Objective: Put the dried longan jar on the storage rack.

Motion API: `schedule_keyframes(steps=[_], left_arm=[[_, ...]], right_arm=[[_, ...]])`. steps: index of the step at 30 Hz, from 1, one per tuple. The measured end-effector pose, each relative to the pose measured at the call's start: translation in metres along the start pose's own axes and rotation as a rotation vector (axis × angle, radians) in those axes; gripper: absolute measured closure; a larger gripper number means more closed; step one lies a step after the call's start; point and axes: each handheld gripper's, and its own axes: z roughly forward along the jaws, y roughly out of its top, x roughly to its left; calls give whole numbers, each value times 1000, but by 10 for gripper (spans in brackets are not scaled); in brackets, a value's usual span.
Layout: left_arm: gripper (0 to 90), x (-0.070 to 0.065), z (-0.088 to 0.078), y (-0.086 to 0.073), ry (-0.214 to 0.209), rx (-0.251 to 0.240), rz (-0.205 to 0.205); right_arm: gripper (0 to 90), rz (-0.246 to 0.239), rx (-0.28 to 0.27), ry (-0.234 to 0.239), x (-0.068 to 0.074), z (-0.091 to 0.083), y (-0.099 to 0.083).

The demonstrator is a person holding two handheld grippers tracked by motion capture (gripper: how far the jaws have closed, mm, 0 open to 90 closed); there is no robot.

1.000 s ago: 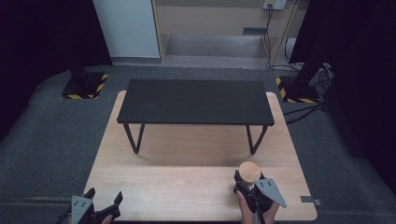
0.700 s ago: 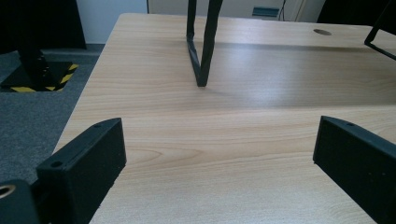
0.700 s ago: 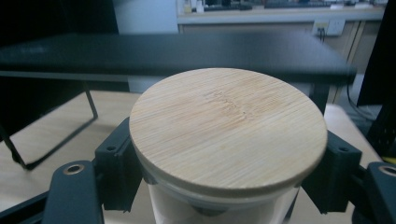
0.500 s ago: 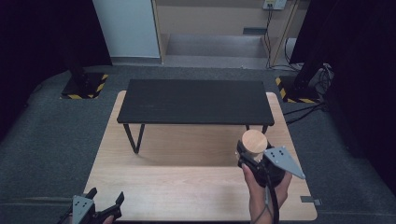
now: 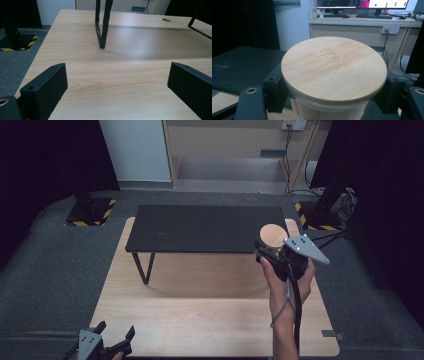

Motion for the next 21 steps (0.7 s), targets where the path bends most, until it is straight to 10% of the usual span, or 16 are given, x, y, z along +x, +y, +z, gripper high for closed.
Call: schedule_keyframes(steps=[21], left_arm=[[16,1,12,1,2,20,-3]], right_arm=[[258,-10,105,-50,-20,84,8]])
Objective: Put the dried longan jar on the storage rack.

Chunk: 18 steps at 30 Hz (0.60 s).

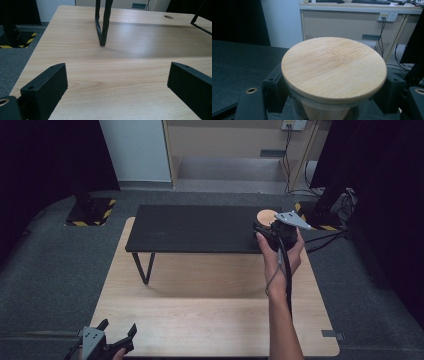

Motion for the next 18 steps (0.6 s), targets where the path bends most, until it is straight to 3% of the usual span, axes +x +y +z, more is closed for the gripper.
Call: schedule_keyframes(steps=[9,10,11,12,18], left_arm=[[16,0,2,0,-4,6,0],[17,0,2,0,-3,5,0],[17,0,2,0,-3,6,0],[16,1,2,0,-3,6,1],[16,0,1,1,-5,6,4]], right_arm=[[252,-3,0,5,-3,5,1],[142,1,-12,10,-5,6,-2],[142,1,-12,10,-5,6,-2],[68,3,-25,7,-5,7,-5],[8,-13,-46,-2,-5,6,-10]])
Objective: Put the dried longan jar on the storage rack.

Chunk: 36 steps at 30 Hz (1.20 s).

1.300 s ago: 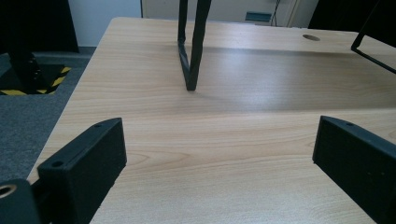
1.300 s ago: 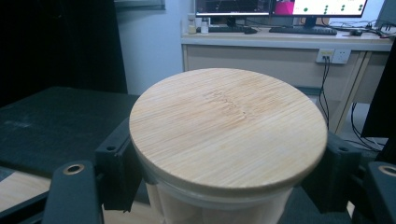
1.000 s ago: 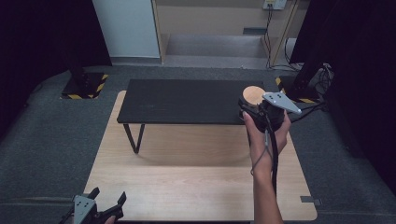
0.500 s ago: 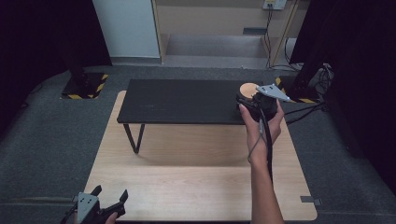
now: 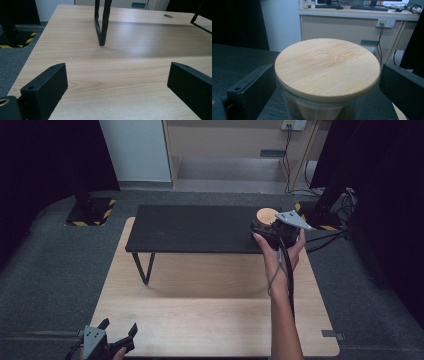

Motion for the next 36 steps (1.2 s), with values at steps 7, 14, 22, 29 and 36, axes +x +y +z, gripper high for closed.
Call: schedule_keyframes(steps=[7,14,22,29,36], left_arm=[[17,-1,-2,0,0,-4,-1],[16,-1,-4,0,2,-10,-1],[16,-1,-7,0,1,-17,-1],[16,0,-9,0,4,-23,-6],[15,0,-7,-1,3,-16,-1]], right_arm=[[5,-21,-16,19,0,-3,0],[5,-33,-15,1,4,-9,0],[7,-15,-28,-10,4,-24,-7],[6,-20,-53,17,12,-50,-25],[7,-5,-93,39,26,-89,-69]])
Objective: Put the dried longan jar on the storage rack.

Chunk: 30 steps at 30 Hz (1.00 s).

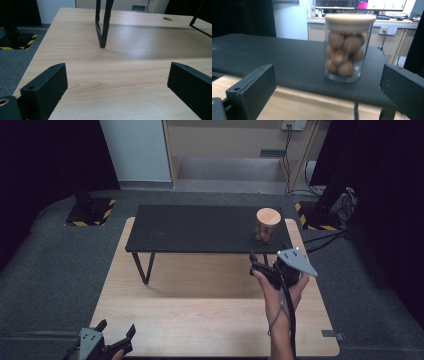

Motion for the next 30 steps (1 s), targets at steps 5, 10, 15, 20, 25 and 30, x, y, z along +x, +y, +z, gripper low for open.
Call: schedule_keyframes(steps=[5,10,15,20,25,30], left_arm=[[16,1,4,0,-6,6,9],[16,1,8,1,-8,5,17],[16,0,10,2,-12,4,20],[16,0,11,3,-10,0,23],[16,1,12,3,-5,0,24],[16,1,14,3,-3,2,26]], right_arm=[[8,33,3,4,12,-31,-31],[10,52,24,-33,25,-55,-54],[8,70,57,-61,31,-66,-77],[12,82,65,-68,30,-73,-88],[12,72,53,-59,29,-80,-98],[12,72,43,-45,26,-87,-111]])
